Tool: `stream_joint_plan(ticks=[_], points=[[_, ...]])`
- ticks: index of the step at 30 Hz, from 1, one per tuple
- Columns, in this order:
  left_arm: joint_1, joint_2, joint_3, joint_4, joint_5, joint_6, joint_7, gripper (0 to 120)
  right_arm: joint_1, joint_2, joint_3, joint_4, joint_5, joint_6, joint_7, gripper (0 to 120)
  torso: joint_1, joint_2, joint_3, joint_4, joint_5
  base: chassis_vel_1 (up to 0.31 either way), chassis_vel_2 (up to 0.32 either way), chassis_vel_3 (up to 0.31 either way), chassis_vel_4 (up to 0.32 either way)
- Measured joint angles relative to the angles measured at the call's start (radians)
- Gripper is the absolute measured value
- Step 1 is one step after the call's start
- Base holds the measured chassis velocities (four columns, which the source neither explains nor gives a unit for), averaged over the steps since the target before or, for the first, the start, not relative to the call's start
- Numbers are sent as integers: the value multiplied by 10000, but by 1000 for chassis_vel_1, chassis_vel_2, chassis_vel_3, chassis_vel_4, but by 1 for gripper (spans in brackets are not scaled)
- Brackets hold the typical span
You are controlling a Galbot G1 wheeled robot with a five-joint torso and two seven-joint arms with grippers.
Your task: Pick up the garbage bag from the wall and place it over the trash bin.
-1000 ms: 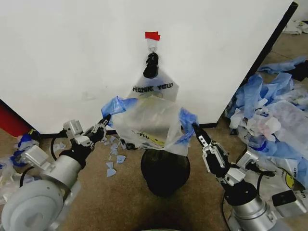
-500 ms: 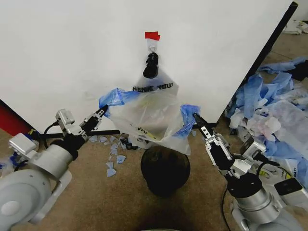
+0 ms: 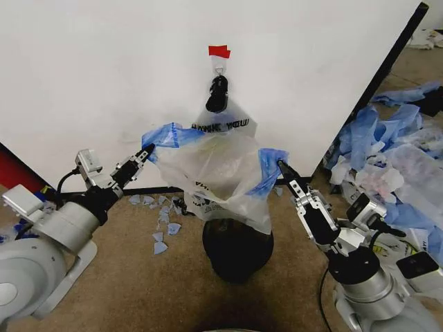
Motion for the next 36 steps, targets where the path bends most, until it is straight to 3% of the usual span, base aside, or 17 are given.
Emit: stream_joint_plan(ticks=[15,36], points=[[153,-799,632,2,-27,143,-463,0,-496,439,-78,0,-818,-67,764,0,0,0,0,0,1,0,0,0,0],[173,-1278,1362,2,37,170,-1060,0,986,1074,-1714,-656,-1146,295,923,0,0,0,1,1,0,0,0,0,0]])
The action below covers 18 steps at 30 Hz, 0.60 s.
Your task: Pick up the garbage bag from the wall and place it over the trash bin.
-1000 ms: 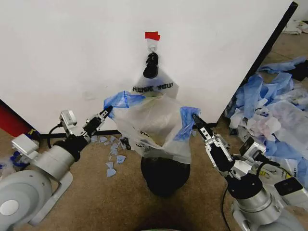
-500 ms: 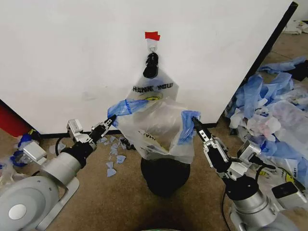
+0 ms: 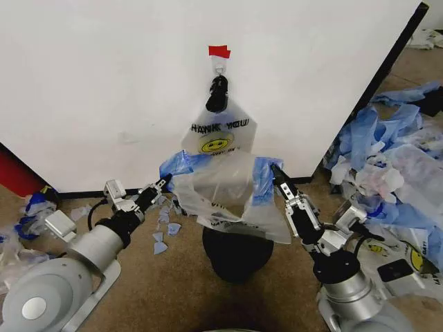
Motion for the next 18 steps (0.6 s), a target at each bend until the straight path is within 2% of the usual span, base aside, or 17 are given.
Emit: stream_joint_plan(ticks=[18], points=[[-238,78,570,0,765,-64,421,0,1379,669,-1351,-1468,-301,105,44,0,0,0,0,0,1,0,0,0,0]])
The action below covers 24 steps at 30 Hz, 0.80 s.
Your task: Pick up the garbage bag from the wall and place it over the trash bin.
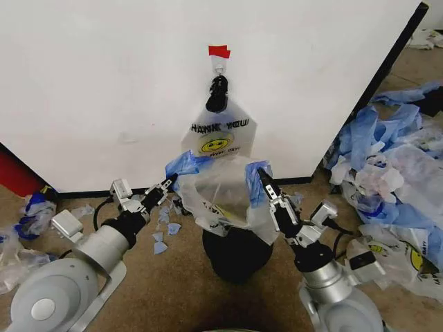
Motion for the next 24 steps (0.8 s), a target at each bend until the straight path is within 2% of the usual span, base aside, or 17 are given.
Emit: stream_joint_plan(ticks=[24], points=[[311,-675,1092,330,509,8,-415,0,-554,107,-317,-749,-806,36,630,0,0,0,-1,0,0,0,0,0,0]])
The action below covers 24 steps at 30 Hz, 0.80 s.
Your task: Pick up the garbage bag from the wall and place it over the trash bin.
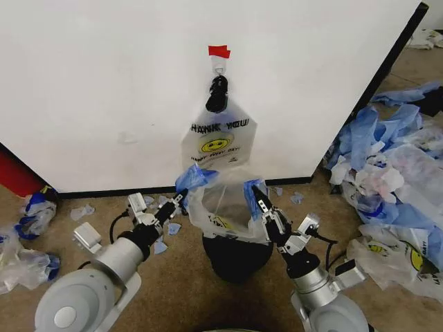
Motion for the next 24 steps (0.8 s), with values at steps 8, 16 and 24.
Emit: stream_joint_plan(ticks=[8,16,24], points=[[101,-143,268,249,367,2,-8,0,52,231,-454,-491,-472,104,151,0,0,0,0,0,0,0,0,0,0],[-18,-431,833,649,908,-53,-22,0,32,43,-47,-877,-740,168,167,0,0,0,0,-1,-2,0,0,0,0],[71,-523,1180,1058,1557,-106,38,0,-17,-225,56,-1060,-852,168,208,0,0,0,0,0,0,0,0,0,0]])
